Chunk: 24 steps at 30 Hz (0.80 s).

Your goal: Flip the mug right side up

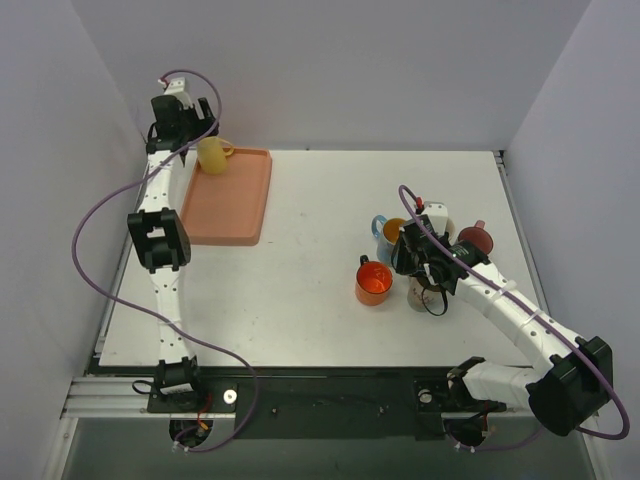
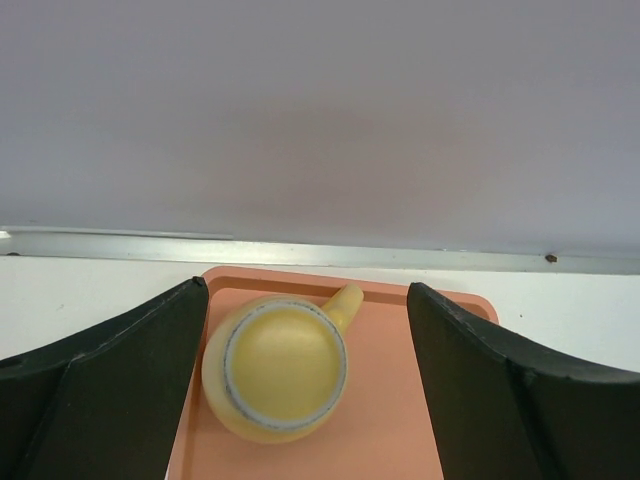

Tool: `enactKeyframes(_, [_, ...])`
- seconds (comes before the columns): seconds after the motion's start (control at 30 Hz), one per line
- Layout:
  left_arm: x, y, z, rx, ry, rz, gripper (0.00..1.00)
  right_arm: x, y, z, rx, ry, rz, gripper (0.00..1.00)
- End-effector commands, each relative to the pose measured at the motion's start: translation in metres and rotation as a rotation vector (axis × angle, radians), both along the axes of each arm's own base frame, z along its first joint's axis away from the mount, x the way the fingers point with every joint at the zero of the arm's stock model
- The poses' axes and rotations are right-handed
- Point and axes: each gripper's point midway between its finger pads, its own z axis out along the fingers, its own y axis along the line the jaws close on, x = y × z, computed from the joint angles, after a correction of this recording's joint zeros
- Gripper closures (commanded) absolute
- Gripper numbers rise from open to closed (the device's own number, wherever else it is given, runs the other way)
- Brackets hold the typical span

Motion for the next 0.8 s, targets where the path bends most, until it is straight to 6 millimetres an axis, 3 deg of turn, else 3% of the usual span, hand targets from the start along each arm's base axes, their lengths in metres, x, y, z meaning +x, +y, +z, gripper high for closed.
enactKeyframes(0.0, [0.01,0.001,0.001,0.043,-0.052,0.028,0.08,-0.002,-0.005,0.006,-0.011,0.005,-0.016,0.52])
enactKeyframes(0.2, [0.009,0.016,-0.013,0.134,-0.02,0.065,0.08,-0.003,-0.006,0.004,-0.016,0.008,-0.015,0.52])
enactKeyframes(0.43, [-0.003,0.005,-0.047,0.095,0.079,0.017,0.07,0.0,-0.004,0.004,-0.023,0.015,-0.006,0.52])
enactKeyframes(0.6, [-0.003,0.004,-0.05,0.108,0.08,-0.003,0.08,0.0,-0.004,0.003,-0.022,0.018,-0.006,0.52])
enactKeyframes(0.67, [-0.001,0.004,-0.049,0.104,0.07,-0.009,0.19,-0.001,-0.004,0.002,-0.019,0.017,-0.009,0.52])
enactKeyframes(0.73, [0.0,0.003,-0.045,0.11,0.055,-0.018,0.45,-0.001,-0.004,0.002,-0.019,0.018,-0.01,0.52])
enactKeyframes(0.77, [0.0,0.004,-0.045,0.117,0.054,-0.018,0.67,-0.002,-0.005,0.001,-0.024,0.02,-0.011,0.52])
